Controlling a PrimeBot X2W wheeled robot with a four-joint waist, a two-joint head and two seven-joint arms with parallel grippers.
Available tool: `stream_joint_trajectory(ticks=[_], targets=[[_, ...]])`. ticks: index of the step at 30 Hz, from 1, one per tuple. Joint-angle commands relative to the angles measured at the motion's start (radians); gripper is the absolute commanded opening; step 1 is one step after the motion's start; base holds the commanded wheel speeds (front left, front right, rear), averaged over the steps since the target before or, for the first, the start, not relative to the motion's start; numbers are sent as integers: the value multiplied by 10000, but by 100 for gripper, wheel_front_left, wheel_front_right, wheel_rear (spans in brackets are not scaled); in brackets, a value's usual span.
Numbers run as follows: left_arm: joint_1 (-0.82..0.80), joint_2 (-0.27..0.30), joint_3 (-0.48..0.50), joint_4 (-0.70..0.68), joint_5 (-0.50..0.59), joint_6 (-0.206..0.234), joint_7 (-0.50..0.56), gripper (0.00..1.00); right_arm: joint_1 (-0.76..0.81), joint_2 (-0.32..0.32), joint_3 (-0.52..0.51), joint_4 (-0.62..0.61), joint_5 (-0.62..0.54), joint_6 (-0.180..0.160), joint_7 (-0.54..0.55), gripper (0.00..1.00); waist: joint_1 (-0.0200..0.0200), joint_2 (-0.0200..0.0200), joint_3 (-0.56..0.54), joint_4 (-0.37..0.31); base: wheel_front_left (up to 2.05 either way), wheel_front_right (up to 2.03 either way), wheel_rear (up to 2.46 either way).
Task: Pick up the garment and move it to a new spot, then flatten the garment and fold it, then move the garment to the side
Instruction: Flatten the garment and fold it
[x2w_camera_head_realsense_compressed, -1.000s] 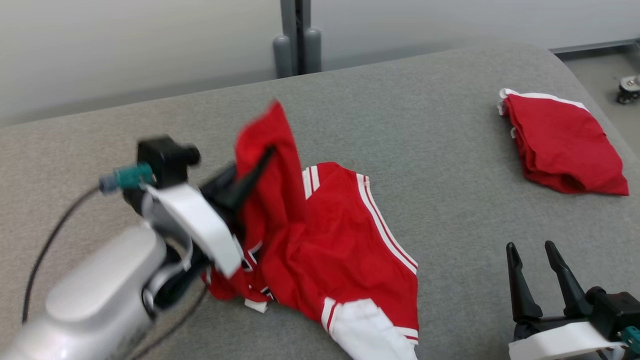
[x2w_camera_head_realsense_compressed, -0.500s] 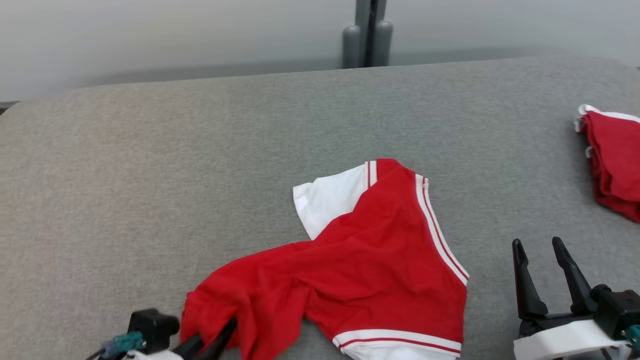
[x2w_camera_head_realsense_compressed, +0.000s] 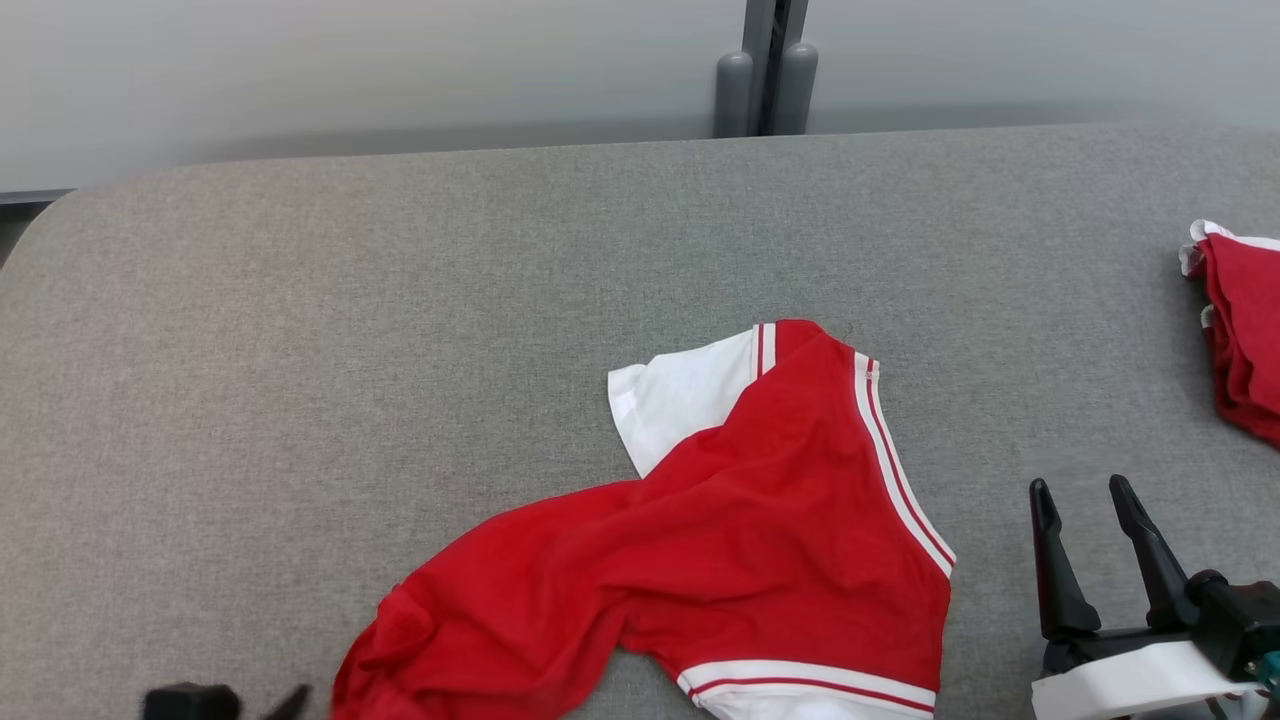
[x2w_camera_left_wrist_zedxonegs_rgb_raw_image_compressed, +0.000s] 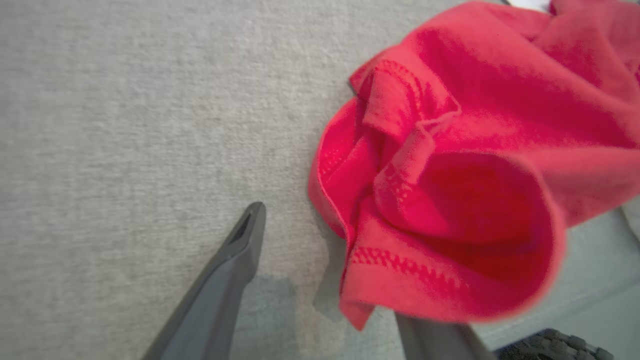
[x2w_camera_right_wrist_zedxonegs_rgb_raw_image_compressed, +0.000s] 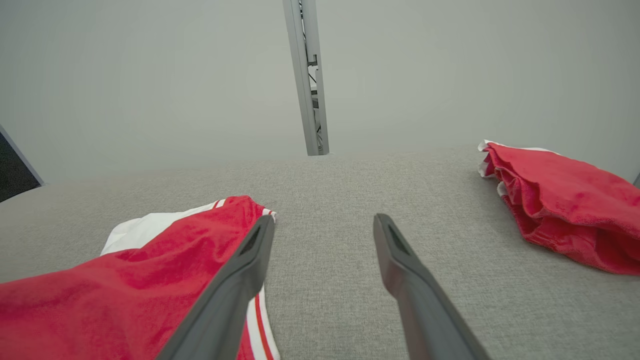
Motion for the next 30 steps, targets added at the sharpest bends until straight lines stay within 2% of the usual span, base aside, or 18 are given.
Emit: stream_joint_trajectory(ticks=[1, 5, 8, 10, 16, 21, 26, 30], targets=[[67, 391, 334, -8, -70, 395, -16, 100, 32, -51, -49, 16, -3, -2, -45, 100, 0, -1, -36, -23, 0, 0, 0], [-217, 941, 1602, -1268, 257, 1158, -251, 100, 81, -53, -82, 5, 31, -2, -45, 100, 0, -1, -103, -43, 0, 0, 0], [-184, 1282, 2200, -2135, 671, 1427, -272, 100, 12, -53, 25, 34, 111, -2, -45, 100, 0, -1, -144, -172, 0, 0, 0], [-147, 1288, 2485, -2611, 850, 1545, -276, 100, -65, -53, 106, 44, 189, -2, -45, 100, 0, -1, -159, -298, 0, 0, 0], [32, 1625, 2575, -3130, 916, 2009, -89, 100, -18, -54, 118, 48, 307, -2, -47, 100, 0, -1, -194, -685, 0, 0, 0], [346, 2132, 2924, -3358, 679, 2622, 80, 100, 111, -51, 45, 32, 342, -2, -47, 100, 0, -1, -139, -927, 0, 0, 0], [569, 2514, 3311, -3999, 345, 2728, 71, 100, 140, -53, -33, -3, 359, -2, -45, 100, 0, -1, -81, -959, 0, 0, 0], [156, 2481, 3106, -4604, 453, 2197, 357, 100, -28, -51, 63, 10, 336, -2, -45, 100, 0, -1, 15, -863, 0, 0, 0]])
